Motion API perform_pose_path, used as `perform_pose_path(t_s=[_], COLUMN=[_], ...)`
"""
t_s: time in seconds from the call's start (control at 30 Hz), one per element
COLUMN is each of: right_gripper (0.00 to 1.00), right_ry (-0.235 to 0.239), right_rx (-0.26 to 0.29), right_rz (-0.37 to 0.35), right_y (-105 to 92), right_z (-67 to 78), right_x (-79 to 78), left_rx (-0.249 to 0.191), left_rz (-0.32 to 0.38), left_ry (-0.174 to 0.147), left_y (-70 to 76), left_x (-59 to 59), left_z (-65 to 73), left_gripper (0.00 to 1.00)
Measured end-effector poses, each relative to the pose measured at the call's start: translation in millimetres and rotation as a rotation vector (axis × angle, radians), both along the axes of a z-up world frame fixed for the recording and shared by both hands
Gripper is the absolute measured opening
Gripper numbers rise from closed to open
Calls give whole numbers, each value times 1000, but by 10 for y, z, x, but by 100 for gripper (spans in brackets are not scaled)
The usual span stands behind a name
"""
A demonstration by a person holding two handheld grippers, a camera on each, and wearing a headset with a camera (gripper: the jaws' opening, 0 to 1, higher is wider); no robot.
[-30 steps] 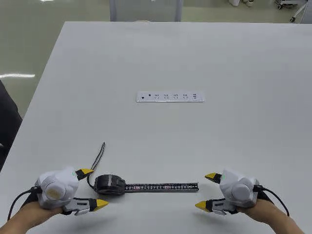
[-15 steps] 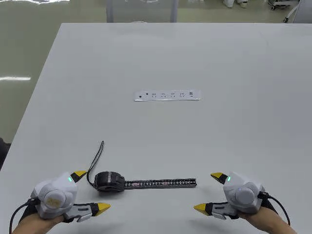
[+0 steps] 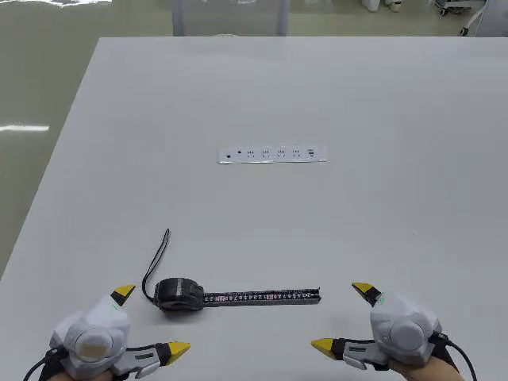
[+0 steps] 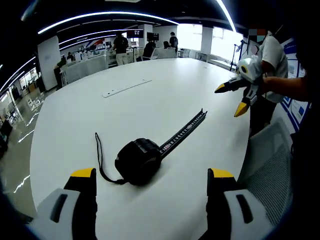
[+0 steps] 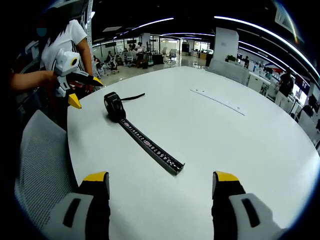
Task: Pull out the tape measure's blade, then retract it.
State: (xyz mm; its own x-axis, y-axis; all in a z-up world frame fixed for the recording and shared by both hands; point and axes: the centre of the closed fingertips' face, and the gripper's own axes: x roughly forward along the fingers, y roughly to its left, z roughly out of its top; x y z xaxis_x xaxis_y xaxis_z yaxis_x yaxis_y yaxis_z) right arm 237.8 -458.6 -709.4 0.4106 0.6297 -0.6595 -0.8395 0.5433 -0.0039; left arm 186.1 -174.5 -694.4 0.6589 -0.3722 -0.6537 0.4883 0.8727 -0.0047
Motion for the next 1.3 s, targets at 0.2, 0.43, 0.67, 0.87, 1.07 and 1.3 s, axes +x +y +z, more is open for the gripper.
perform_pose_path(t_s=[0.2,0.43,0.67,0.87,1.07,1.3], right_gripper=[90,94,97,97,97,97], right_ry=[-9,-16,-20,-27,-30,-30], right_rx=[3,17,27,43,55,64], right_rz=[-23,-58,-87,-108,-125,-132], right_y=[7,12,12,10,38,76], right_z=[58,97,129,156,171,196], right_x=[-64,-88,-137,-201,-246,-276], left_rx=[-11,-17,-7,-18,-22,-23], left_rz=[56,111,149,211,255,293], left_ry=[1,-5,-33,-70,-86,-87], left_y=[-18,-33,-50,-23,-18,-59], left_x=[-90,-169,-214,-219,-219,-228], left_z=[4,26,75,143,188,174], left_gripper=[96,99,99,99,99,99])
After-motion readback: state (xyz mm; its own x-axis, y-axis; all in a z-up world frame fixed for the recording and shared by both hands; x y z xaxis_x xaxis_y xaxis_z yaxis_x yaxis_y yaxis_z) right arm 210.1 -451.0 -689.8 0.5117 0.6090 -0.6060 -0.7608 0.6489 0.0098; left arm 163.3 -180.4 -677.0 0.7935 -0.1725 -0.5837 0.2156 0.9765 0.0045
